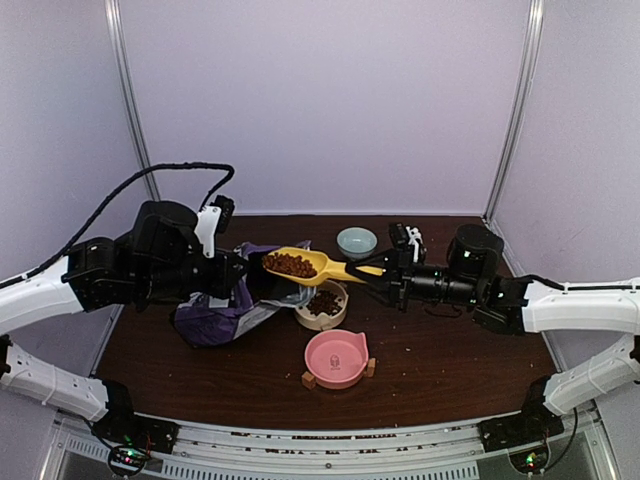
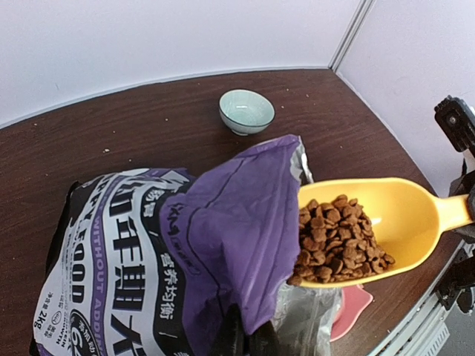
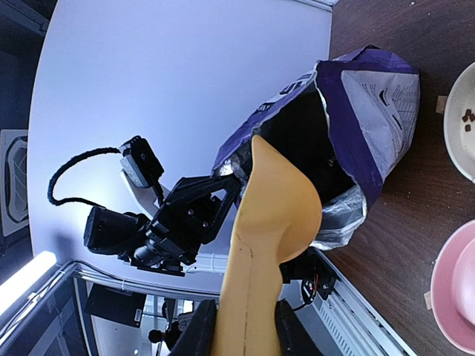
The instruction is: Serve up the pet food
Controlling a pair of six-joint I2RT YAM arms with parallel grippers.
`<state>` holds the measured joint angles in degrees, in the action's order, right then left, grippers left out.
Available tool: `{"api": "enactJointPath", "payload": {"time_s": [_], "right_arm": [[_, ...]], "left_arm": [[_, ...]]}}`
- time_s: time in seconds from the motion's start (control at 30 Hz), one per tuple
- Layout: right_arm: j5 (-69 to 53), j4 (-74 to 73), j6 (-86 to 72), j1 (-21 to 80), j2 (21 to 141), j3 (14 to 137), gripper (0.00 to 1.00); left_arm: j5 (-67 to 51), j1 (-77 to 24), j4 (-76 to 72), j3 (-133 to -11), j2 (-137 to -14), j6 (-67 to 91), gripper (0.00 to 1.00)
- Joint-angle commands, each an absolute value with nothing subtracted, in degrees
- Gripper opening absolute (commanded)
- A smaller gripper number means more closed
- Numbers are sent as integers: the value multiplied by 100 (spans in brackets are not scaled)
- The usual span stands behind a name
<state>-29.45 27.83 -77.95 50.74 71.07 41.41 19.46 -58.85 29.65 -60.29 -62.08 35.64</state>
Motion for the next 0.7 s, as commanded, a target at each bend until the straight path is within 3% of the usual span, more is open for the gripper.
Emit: {"api": "enactJointPath", "payload": {"time_s": [0.0, 0.67], "right_arm": [[-2821, 2822, -7730, 5060, 6899, 4055, 12], [-2528, 2605, -7797, 4870, 6157, 3786, 12]], "left_arm": [[2225, -5788, 2700, -6304, -6212, 3651, 0], [2272, -5607, 2801, -6518, -6492, 3656, 0]]}}
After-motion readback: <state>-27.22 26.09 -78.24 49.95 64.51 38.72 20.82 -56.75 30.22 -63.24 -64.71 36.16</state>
